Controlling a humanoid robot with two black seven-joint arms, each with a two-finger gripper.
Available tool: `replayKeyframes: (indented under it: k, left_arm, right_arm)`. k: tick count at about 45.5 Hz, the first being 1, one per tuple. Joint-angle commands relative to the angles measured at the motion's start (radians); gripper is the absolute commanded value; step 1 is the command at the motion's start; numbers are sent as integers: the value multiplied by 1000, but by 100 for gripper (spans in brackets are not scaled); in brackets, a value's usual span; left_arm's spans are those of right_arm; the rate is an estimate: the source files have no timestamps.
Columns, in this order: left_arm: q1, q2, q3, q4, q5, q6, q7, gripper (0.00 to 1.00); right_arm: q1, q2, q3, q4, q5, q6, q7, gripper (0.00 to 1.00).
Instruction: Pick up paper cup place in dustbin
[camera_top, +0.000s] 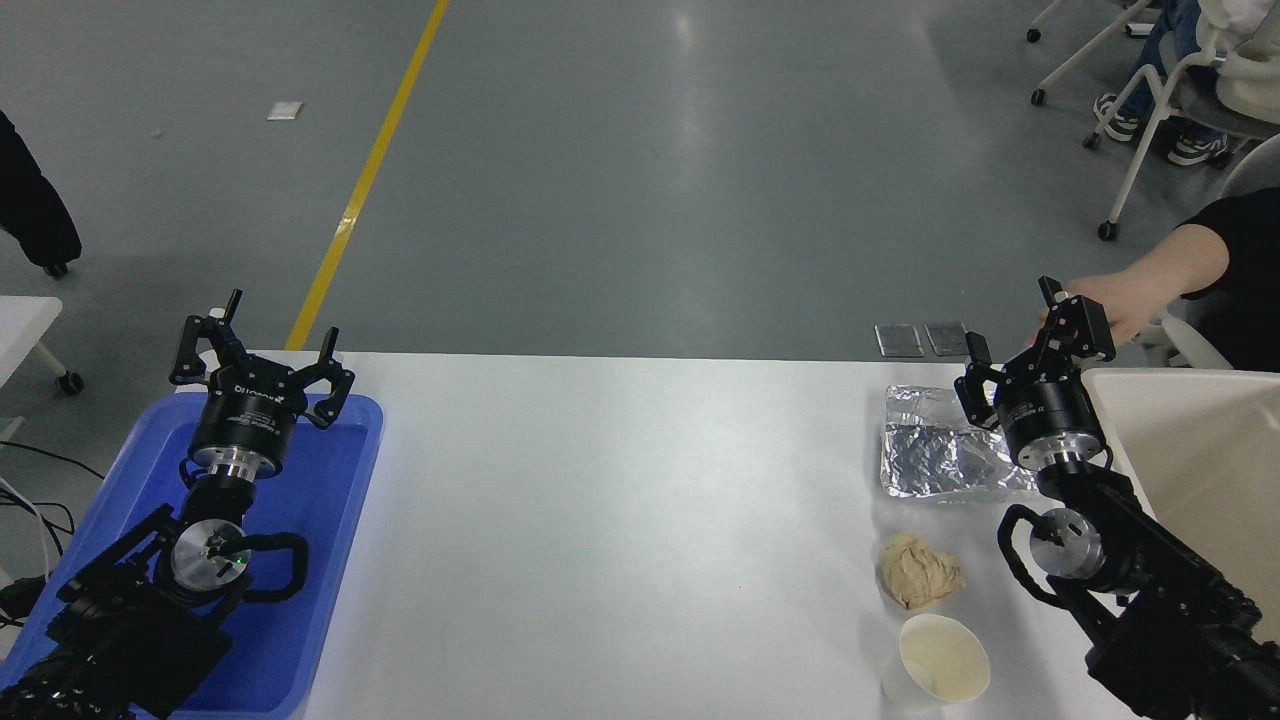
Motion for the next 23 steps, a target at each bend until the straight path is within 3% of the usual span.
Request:
replayKeyframes:
  k: [1, 23]
  left_arm:
    - [0, 0, 0, 0, 0, 0, 0, 100]
    - [0, 0, 1, 0, 0, 0, 0, 100]
  right_arm:
    - [0, 0, 0, 0, 0, -1, -1, 100]
    - [3, -1, 0, 0, 1, 2, -1, 100]
